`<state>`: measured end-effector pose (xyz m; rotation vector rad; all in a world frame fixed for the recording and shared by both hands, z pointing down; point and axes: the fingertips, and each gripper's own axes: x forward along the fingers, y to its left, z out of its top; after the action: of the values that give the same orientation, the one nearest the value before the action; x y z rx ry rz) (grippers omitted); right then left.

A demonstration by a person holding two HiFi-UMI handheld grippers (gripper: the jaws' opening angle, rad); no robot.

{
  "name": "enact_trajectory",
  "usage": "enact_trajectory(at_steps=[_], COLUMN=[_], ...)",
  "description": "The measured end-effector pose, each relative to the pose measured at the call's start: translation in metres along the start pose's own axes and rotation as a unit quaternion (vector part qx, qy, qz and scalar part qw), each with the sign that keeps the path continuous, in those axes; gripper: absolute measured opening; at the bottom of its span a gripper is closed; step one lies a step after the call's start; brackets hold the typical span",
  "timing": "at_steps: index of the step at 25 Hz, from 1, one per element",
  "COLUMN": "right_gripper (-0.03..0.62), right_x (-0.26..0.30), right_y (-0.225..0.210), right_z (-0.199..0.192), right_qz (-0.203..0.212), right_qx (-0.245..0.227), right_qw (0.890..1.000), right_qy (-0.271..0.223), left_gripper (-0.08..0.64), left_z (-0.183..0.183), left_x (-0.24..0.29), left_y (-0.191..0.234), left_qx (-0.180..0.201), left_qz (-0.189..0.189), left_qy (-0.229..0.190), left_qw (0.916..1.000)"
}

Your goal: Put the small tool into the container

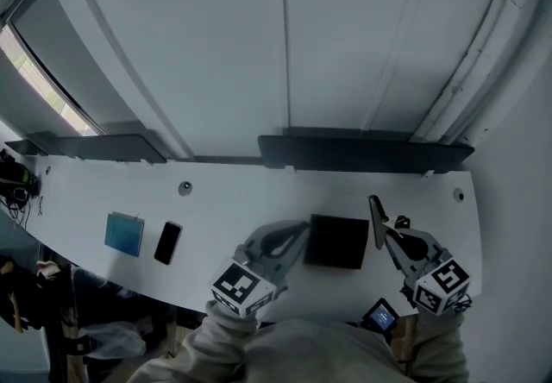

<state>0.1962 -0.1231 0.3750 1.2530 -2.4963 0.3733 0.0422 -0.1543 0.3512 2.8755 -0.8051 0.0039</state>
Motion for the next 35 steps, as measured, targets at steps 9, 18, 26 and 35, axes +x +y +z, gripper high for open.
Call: enact_trajectory(at_steps=[9, 18, 26, 35], right_gripper=[0.021, 0.021, 0.021, 0.021], right_x=[0.009, 0.015, 0.022, 0.038], right_y=[0.005, 0.002, -0.001, -0.006], right_z=[0.003, -0.009, -0.017, -0.031], right_qz=[0.007, 0.008, 0.012, 0.013], right_qx=[-0.017, -0.017, -0.020, -0.042], right_qw=[1.000, 1.000, 0.999, 0.996], right_qy=[0.008, 0.023, 0.041, 0.079], left_gripper=[-0.005, -0.005, -0.005, -0.005], left_z=[-0.006, -0.011, -0.020, -0.026], left_x=[-0.001, 0.006, 0.008, -0.007], left_y=[0.011, -0.004, -0.008, -0.003], left_qx=[0.014, 0.032, 0.021, 0.011], left_qz=[0.037, 0.016, -0.002, 0.007], left_qy=[0.009, 0.025, 0.031, 0.033], left_qw=[0.9992, 0.9991, 0.9993, 0.9994])
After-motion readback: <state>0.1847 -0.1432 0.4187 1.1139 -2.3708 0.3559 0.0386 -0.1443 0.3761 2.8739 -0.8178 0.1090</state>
